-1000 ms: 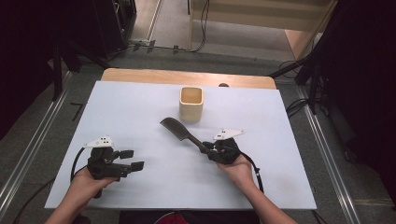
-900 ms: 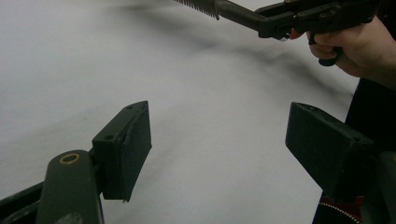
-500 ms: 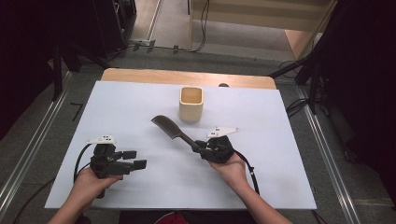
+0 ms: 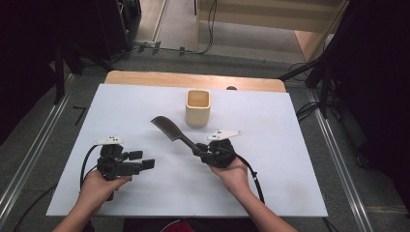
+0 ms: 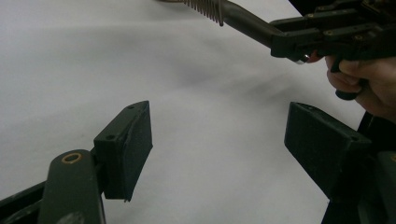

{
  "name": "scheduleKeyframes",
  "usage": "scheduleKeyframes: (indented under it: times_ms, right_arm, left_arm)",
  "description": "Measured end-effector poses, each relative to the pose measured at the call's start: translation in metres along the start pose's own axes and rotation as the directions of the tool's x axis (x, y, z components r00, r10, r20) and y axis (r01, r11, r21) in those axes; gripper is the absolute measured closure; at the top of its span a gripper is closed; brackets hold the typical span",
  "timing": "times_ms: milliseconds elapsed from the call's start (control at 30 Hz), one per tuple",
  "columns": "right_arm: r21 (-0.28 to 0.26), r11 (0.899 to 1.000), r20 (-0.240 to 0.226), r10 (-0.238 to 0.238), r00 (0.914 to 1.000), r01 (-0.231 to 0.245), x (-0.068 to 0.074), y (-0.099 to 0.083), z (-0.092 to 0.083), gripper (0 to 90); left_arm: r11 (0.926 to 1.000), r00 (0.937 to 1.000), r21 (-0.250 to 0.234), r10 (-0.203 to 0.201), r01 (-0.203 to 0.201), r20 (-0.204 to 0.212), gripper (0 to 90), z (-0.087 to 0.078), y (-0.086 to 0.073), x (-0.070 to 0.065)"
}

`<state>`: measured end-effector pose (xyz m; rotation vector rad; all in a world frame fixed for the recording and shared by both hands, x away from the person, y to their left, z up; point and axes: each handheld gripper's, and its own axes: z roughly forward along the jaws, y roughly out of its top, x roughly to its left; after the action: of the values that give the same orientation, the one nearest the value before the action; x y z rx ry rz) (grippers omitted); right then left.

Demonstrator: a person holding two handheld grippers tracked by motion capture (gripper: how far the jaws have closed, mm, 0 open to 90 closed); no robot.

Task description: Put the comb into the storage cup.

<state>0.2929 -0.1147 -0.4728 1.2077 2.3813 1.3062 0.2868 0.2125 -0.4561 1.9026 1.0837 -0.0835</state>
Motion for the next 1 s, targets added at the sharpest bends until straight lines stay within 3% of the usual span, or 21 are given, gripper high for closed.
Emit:
scheduleKeyframes:
  times_ms: [333, 667, 833, 1000]
  right_arm:
    - [-0.015, 0.999, 0.039, 0.032, 0.9987, -0.032, 0.011, 0.007, 0.017, 70.3]
    - [-0.054, 0.995, 0.091, 0.094, 0.9914, -0.089, 0.022, 0.011, 0.029, 70.2]
    - [-0.073, 0.994, 0.126, 0.096, 0.9874, -0.087, 0.026, 0.013, 0.032, 70.2]
    - [-0.094, 0.99, 0.124, 0.117, 0.9854, -0.105, 0.029, 0.013, 0.037, 70.2]
  left_arm:
    - [0.9996, 0.9995, -0.007, -0.026, 0.026, -0.017, 24.8, 0.012, 0.016, 0.001]
    - [0.9982, 0.9983, -0.031, -0.052, 0.051, -0.028, 24.7, 0.02, 0.031, 0.002]
    - [0.9948, 0.9955, -0.045, -0.092, 0.091, -0.022, 24.8, 0.024, 0.039, 0.006]
    - [0.9937, 0.9948, -0.058, -0.098, 0.096, -0.029, 24.8, 0.029, 0.046, 0.005]
